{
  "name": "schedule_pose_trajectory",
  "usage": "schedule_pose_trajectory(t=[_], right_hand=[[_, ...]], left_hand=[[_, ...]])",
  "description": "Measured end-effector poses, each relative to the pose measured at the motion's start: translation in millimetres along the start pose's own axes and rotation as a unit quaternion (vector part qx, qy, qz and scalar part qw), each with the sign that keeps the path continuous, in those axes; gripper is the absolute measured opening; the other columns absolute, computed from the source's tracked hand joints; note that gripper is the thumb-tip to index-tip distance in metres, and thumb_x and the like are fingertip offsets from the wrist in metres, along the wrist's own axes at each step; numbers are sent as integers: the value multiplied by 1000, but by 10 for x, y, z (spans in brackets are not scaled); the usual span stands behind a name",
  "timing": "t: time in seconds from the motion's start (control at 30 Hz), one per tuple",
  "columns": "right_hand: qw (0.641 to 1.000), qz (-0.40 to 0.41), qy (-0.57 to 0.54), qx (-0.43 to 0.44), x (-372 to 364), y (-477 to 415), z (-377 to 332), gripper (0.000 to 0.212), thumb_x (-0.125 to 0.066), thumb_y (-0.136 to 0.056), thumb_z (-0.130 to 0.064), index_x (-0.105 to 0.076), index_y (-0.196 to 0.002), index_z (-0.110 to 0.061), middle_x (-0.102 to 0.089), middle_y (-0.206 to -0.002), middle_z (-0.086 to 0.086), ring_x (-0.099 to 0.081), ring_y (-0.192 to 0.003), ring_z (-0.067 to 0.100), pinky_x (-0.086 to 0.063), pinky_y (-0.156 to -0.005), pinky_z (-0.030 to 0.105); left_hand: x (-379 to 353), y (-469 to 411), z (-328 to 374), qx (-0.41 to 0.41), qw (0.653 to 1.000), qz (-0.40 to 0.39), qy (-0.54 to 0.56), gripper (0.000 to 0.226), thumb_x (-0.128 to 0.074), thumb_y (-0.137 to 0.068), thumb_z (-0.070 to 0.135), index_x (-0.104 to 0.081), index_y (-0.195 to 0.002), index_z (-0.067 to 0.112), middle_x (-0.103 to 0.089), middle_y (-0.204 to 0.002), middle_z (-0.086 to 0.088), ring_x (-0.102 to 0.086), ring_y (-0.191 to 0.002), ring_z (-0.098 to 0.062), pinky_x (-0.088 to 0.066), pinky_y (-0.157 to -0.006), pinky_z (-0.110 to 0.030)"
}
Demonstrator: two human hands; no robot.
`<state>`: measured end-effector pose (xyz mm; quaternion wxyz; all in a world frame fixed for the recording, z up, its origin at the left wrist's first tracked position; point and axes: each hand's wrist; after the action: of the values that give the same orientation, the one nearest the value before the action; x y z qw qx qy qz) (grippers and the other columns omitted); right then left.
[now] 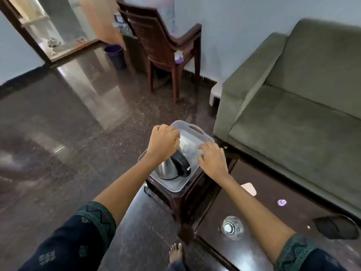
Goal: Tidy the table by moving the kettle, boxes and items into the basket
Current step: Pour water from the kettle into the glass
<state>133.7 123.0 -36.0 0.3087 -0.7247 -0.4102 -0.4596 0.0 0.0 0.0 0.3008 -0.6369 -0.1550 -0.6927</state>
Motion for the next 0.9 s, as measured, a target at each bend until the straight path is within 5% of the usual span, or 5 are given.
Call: schedule_pose_trajectory(t=[0.13,0.27,0.4,0.67,0.9], right_hand=[[992,-116,-48,-8,-438,-232,-182,35,-53,-86,-24,-57,-117,-9,-58,-118,10,-50,-114,31,-41,-91,43],[970,-186,-143,-66,-729,-369,-248,37,-63,-80,-30,-50,-108,-9,-56,-109,9,-53,-99,29,-46,-83,43],[959,-191,-163,-134,-875,-446,-251,36,-68,-76,-30,-38,-92,-17,-53,-91,3,-51,-81,25,-39,-66,36],[864,-211,-357,-286,-1094,-493,-259,29,-71,-72,-3,-60,-99,-6,-63,-92,11,-59,-88,26,-49,-78,37],[835,-160,-423,-314,-1103,-431,-334,26,-60,-68,10,-60,-93,2,-51,-76,9,-49,-70,21,-41,-63,32]], left_hand=[[-337,-14,-354,22,999,-35,20,22,-47,-85,17,-69,-86,16,-67,-90,-3,-57,-93,-27,-37,-85,-39],[-553,-45,-559,38,995,-38,80,23,-47,-84,15,-69,-89,17,-69,-96,-1,-56,-97,-28,-36,-88,-39],[-647,-77,-653,25,993,-47,102,30,-41,-81,18,-70,-91,18,-69,-96,0,-56,-97,-27,-35,-85,-36],[-722,-158,-695,7,989,-59,133,30,-41,-83,12,-70,-92,13,-70,-98,-2,-57,-95,-28,-41,-81,-38],[-622,-111,-768,19,989,-31,146,34,-38,-79,13,-69,-92,12,-70,-95,-4,-58,-90,-30,-45,-78,-40]])
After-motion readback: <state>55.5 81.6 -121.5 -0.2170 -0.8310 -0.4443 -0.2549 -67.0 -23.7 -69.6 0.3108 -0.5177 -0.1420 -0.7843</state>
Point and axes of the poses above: each hand's wrist, its own y-axis away from the middle knuckle, its own x-axis out of the back of the hand, z = x × y
